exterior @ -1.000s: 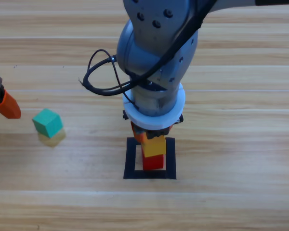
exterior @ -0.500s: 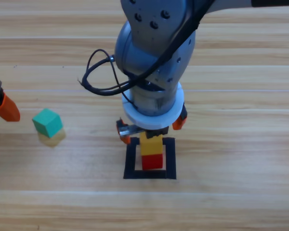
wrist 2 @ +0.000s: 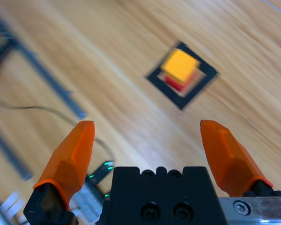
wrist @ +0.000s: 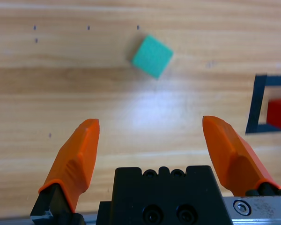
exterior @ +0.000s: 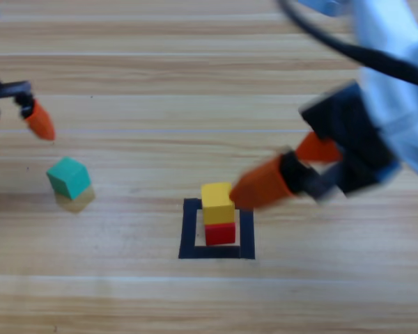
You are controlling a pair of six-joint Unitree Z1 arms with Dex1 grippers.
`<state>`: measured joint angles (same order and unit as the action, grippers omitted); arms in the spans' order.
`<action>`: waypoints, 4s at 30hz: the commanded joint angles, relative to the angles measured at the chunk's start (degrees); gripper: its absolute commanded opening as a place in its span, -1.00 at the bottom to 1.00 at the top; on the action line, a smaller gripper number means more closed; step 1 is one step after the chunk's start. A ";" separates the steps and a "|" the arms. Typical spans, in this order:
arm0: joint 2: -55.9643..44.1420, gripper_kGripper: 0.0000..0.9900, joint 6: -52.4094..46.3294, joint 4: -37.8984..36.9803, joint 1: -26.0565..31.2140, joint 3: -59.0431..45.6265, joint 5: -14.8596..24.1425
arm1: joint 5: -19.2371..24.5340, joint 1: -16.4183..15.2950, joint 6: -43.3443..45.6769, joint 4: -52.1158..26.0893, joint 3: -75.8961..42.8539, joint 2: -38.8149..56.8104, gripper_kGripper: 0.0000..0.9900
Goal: Stack the blocks in the rectangular block: red at the bottom, yellow in the middle, green on top
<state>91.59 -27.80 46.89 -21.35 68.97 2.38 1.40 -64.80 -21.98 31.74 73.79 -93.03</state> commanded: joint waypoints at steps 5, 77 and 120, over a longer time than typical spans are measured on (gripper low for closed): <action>13.88 0.89 -11.57 1.36 4.65 8.38 -2.90 | -12.83 10.39 13.11 -14.86 -19.65 7.34 1.00; 32.87 0.83 -56.48 2.16 1.04 14.35 -0.18 | -3.77 10.48 18.47 -16.18 -22.20 7.16 1.00; 29.35 -0.87 -15.70 22.99 0.34 40.19 1.05 | -0.44 10.48 13.02 -16.36 -21.94 7.34 1.00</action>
<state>120.25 -52.38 63.85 -22.00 100.17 3.61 -0.69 -55.90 -7.70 16.66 53.01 -86.50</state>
